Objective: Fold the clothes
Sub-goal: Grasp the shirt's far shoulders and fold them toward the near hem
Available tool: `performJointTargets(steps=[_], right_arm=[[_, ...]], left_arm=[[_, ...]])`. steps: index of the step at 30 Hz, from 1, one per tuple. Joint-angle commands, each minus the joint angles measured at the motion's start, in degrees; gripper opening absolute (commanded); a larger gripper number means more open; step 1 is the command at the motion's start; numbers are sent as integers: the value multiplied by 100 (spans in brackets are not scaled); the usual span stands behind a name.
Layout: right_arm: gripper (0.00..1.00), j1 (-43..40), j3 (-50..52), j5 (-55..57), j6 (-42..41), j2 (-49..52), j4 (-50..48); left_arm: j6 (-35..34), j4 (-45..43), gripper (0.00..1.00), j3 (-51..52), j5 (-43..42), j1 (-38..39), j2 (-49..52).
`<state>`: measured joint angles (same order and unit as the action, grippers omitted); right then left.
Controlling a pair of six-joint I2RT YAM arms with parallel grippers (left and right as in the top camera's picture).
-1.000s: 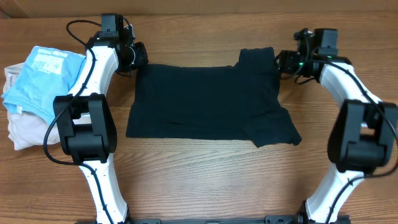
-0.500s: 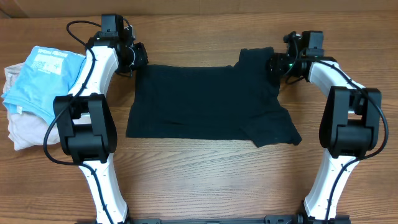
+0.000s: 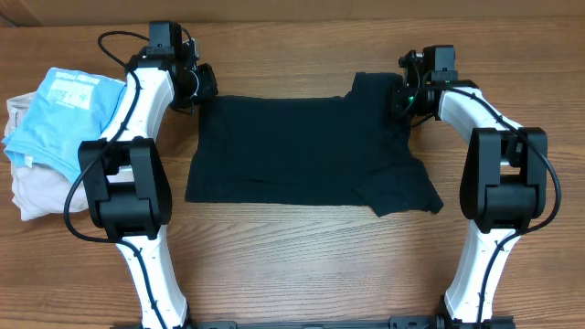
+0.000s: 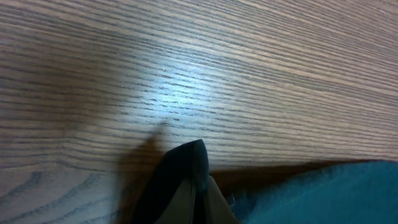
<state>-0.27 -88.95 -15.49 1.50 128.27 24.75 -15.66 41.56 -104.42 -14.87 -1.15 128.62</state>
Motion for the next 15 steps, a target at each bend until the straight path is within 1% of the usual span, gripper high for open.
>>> performJointTargets(steps=[1, 4, 8, 12, 15], right_arm=[[4, -11, 2, 417, -105, 177, -24], [4, -15, -63, 555, -170, 107, 35], [4, -72, -310, 562, -170, -155, 404], [4, -144, -710, 566, -166, -553, 977], [4, -151, -1056, 688, -155, -809, 1648]], left_arm=[[68, 4, 4, -118, -85, 11, 59], [68, 7, 4, -120, -85, 9, 59], [70, 79, 4, -164, -87, -44, -57], [111, 162, 4, -166, -81, -81, -363], [153, 350, 4, -166, 72, -79, -673]])
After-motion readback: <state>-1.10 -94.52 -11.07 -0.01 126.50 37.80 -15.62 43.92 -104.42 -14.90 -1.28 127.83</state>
